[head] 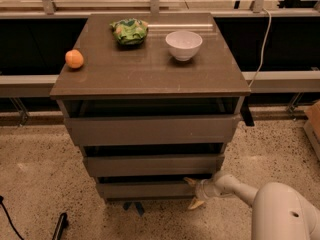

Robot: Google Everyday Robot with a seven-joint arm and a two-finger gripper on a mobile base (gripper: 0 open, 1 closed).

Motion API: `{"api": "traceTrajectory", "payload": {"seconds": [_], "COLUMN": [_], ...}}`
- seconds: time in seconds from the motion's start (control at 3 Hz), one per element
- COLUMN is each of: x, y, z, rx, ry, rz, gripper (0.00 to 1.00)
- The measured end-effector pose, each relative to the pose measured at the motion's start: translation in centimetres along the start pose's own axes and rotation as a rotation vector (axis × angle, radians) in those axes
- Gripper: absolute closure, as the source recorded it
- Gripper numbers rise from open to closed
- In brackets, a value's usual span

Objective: Open bottom drawer

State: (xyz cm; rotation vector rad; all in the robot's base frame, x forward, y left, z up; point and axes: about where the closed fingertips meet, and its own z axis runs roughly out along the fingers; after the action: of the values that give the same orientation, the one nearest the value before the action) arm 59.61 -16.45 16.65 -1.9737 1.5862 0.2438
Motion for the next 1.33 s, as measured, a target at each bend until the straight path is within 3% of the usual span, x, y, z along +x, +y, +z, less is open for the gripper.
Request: {"api": "traceTrajectory", "payload": {"seconds": [0.33, 0.67, 1.0, 1.33], "x": [0.6, 0.4, 0.1, 0.1], "y": [0.8, 2.1, 1.9, 1.9], "z": [0.1, -0.1, -0.6, -0.7], "rx": [-0.028, -0.061, -0.061, -0.061], "ry": [0.013, -0.006, -0.007, -0.007], "rz": [0.015, 0.024, 0.024, 0.024], "gripper": [0.39, 0.38, 0.37, 0.48]}}
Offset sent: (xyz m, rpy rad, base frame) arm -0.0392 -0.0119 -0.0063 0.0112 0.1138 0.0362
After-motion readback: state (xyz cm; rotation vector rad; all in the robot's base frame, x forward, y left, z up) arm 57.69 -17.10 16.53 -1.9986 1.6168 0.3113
